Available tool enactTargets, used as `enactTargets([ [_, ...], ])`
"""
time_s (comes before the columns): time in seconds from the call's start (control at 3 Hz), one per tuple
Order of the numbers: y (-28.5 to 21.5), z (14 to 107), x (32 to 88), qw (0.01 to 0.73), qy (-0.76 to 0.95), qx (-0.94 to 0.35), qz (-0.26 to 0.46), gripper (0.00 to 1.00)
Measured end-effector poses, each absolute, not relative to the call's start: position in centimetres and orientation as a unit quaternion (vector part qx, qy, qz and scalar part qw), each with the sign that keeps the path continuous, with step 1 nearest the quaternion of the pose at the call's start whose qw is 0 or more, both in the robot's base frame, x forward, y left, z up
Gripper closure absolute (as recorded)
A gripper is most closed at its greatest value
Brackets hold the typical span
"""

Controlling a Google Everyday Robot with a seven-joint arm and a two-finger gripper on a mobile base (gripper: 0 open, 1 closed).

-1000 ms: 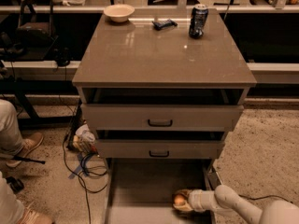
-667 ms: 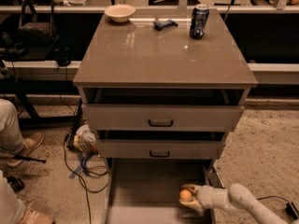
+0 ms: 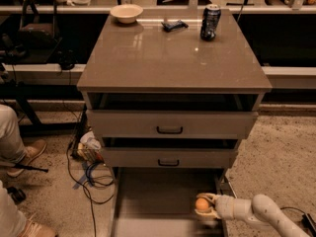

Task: Pick orange from bottom drawer and place on counter

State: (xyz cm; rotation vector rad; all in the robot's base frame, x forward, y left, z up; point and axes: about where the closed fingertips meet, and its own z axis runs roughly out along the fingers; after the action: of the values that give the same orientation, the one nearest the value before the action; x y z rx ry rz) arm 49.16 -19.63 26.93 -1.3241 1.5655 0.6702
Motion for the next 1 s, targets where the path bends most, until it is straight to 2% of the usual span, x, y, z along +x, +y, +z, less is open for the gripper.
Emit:
enactTargets([
  [0.67, -19.6, 33.8, 49.5, 0.497, 0.62, -0.555, 0.245, 1.0],
  [1.0, -19.6, 45.5, 49.5, 0.526, 0.599, -0.56, 0.225, 1.0],
])
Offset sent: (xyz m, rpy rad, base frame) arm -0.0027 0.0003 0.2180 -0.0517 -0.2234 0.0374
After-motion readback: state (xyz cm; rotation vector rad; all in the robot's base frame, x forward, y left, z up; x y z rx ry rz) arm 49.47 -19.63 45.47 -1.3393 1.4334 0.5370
